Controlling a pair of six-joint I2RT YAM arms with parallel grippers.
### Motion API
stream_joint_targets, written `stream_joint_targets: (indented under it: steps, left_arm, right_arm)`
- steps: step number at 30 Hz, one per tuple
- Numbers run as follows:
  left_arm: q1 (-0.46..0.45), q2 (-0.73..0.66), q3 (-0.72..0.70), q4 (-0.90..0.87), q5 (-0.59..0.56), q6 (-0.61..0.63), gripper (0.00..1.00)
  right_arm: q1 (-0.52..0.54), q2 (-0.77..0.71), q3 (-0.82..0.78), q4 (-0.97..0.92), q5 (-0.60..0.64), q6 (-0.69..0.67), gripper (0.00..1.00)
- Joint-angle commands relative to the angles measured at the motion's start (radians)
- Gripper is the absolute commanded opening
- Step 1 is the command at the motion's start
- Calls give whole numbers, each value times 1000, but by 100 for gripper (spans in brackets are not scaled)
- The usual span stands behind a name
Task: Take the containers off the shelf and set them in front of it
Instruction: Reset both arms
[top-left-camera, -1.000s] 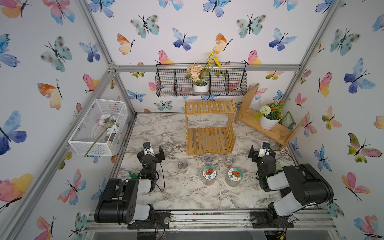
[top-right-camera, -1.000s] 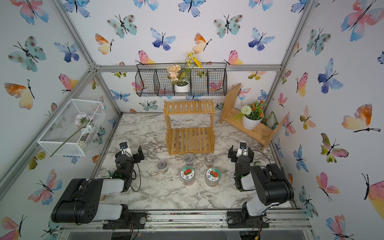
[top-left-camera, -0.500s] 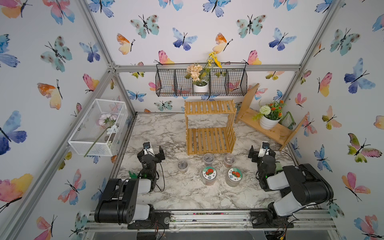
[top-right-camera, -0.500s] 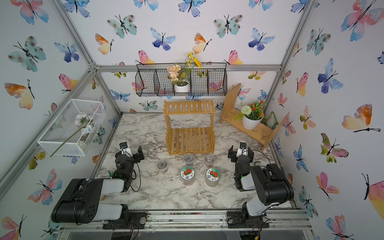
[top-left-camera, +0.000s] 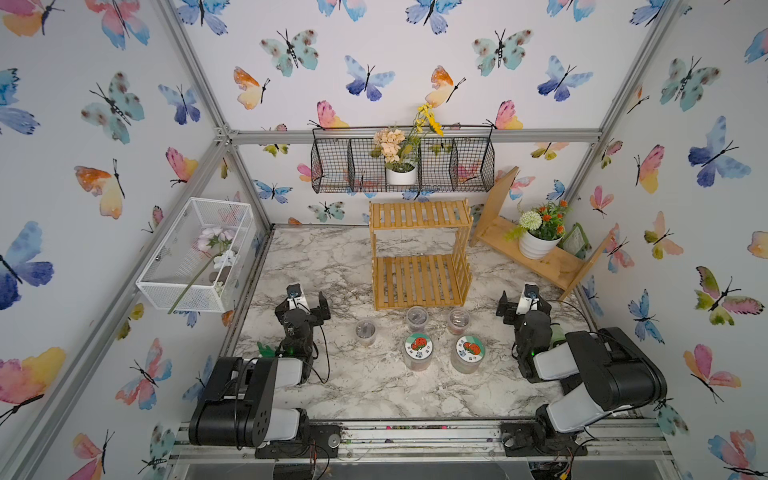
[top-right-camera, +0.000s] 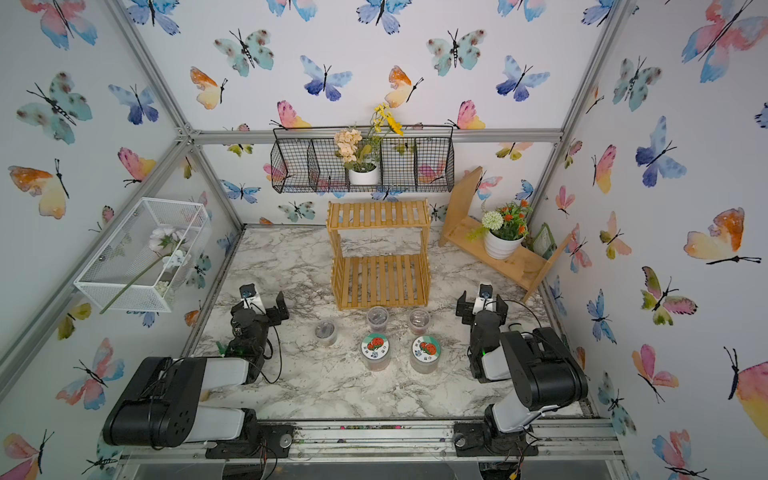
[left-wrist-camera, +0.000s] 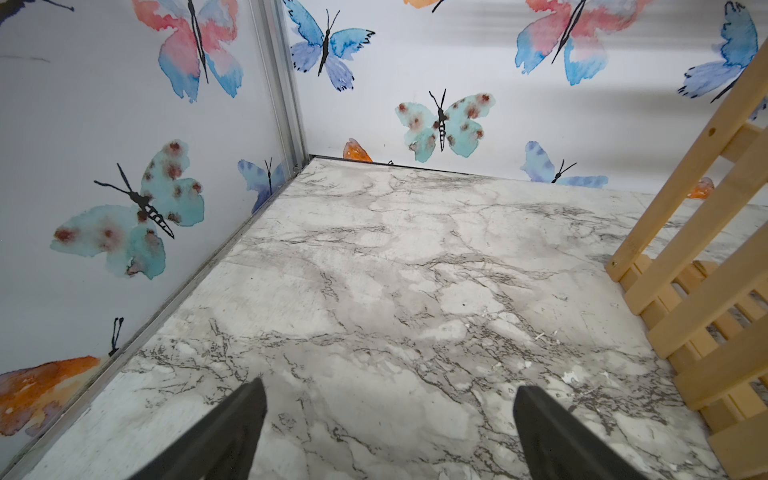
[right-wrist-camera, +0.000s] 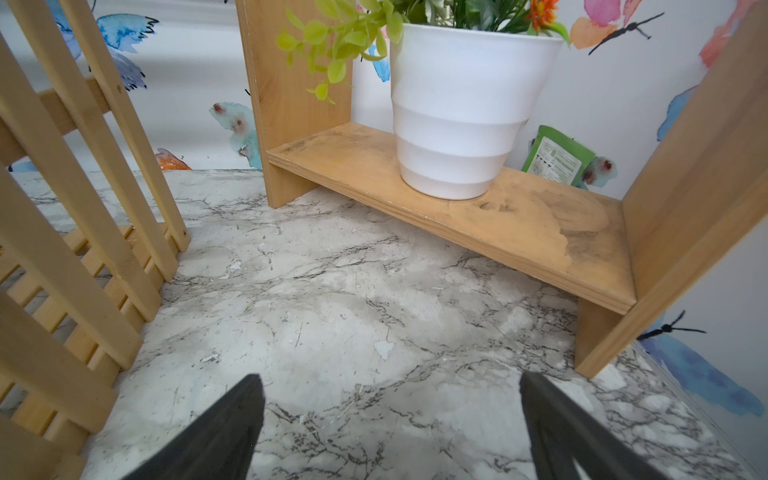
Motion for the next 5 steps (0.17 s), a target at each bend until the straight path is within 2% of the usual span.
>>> stream_joint_targets:
  steps: [1, 5]
  left_arm:
    - [2, 10, 4, 22, -9, 2, 99]
    - [1, 10, 3, 27, -11, 3, 99]
  right_arm:
    - [-4, -8, 14, -4, -11, -5, 98]
    - [-4, -8, 14, -5, -11, -5, 98]
